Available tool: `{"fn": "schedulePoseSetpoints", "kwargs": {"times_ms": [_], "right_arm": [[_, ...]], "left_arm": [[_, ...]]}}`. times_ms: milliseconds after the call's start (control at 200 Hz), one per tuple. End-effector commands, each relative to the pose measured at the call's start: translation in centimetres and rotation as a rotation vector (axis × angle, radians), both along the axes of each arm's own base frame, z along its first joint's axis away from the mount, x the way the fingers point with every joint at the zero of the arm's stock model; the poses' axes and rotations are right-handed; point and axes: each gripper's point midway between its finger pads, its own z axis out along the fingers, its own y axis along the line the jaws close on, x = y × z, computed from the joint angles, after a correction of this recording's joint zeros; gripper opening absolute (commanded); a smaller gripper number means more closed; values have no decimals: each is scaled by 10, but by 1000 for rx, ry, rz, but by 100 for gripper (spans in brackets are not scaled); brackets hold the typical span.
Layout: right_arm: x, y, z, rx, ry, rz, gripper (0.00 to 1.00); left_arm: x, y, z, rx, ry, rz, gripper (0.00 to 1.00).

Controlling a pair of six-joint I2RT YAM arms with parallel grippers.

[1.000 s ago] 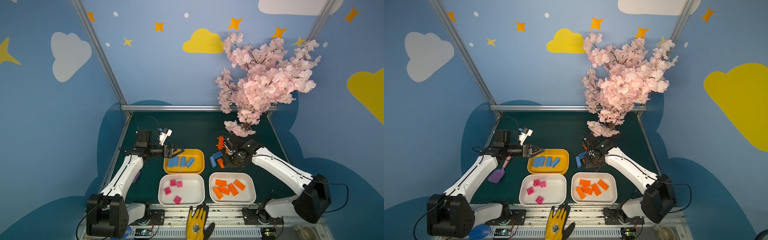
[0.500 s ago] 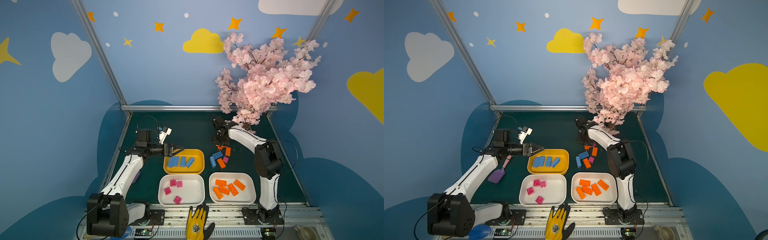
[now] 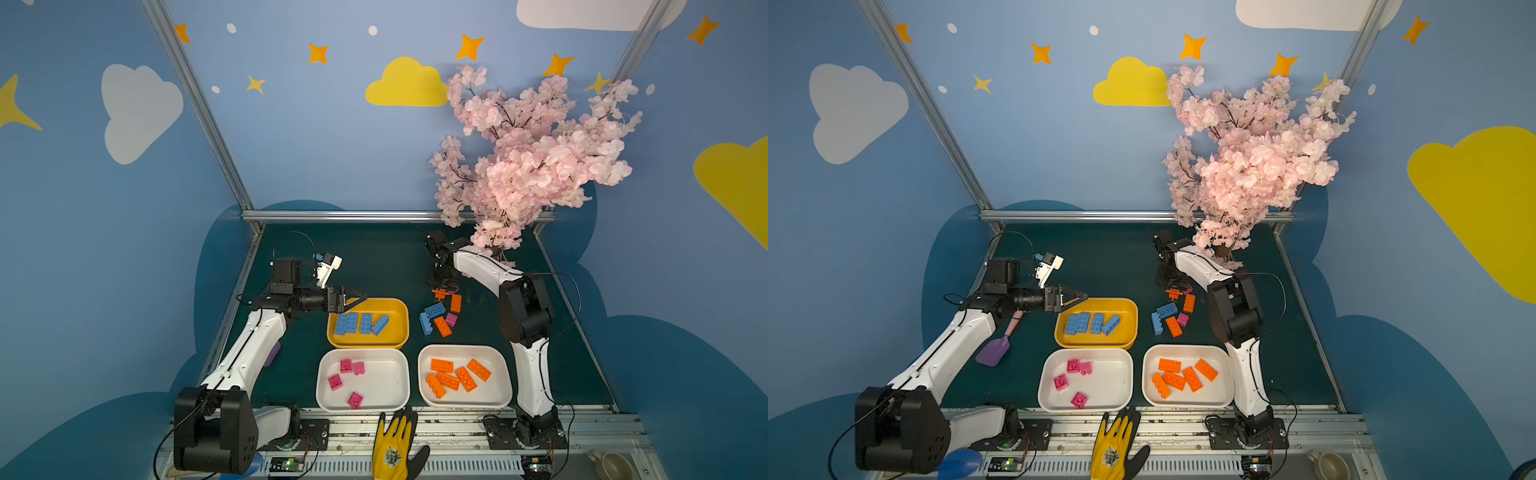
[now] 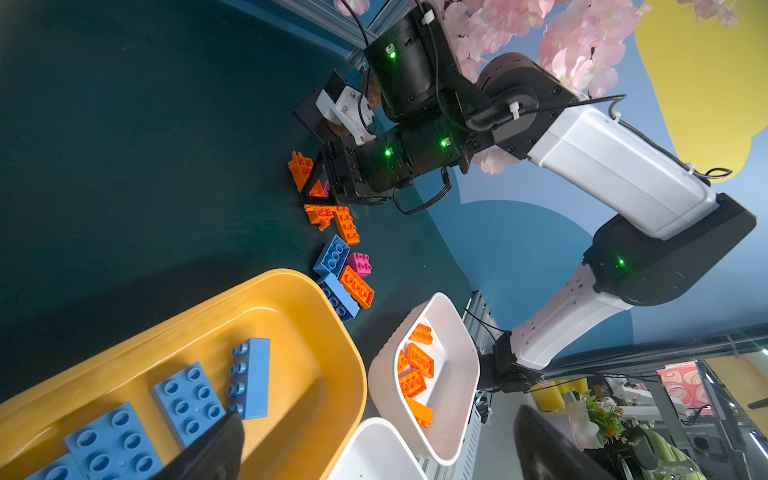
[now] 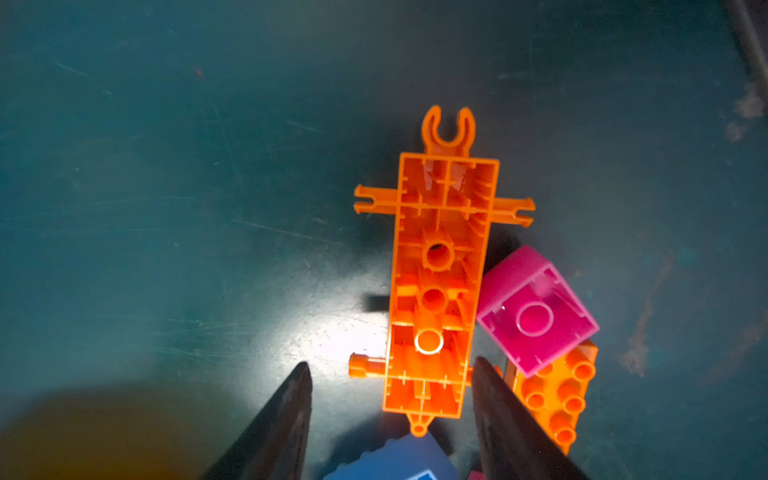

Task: Sort the legos into containers by color
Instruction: 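Lower the right gripper and grasp the long orange connector piece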

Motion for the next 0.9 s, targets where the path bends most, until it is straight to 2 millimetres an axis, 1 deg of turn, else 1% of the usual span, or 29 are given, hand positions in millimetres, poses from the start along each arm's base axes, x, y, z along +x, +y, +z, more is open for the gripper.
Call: {"fn": "schedulePoseSetpoints", "kwargs": {"times_ms": [0, 70, 210, 320, 410, 571, 706, 781, 896], "right_arm": [[-3, -8, -17, -28, 51, 8, 60], [-2, -9, -19, -26, 58, 6, 59], [2, -3, -22, -18, 61, 31, 55], [10, -6, -24, -36, 51, 28, 50], [15, -8, -26, -37, 49, 22, 49], [22, -8, -28, -41, 40, 12, 52], [29, -8, -26, -41, 26, 6, 58], [32, -8, -24, -44, 15, 8, 59], [36, -14, -21, -31, 5, -33, 59]], "left_arm": [[-1, 1, 1, 5, -9, -9, 99], [-1, 1, 1, 5, -6, -9, 99], [0, 1, 1, 6, -7, -7, 99], [0, 1, 2, 7, -9, -8, 99], [-2, 1, 1, 10, -4, -9, 99], [-4, 2, 0, 17, -4, -9, 99], [-3, 1, -2, 18, 3, -14, 99], [-3, 2, -2, 18, 4, -15, 99], [-2, 1, -5, 21, 9, -16, 99]]}}
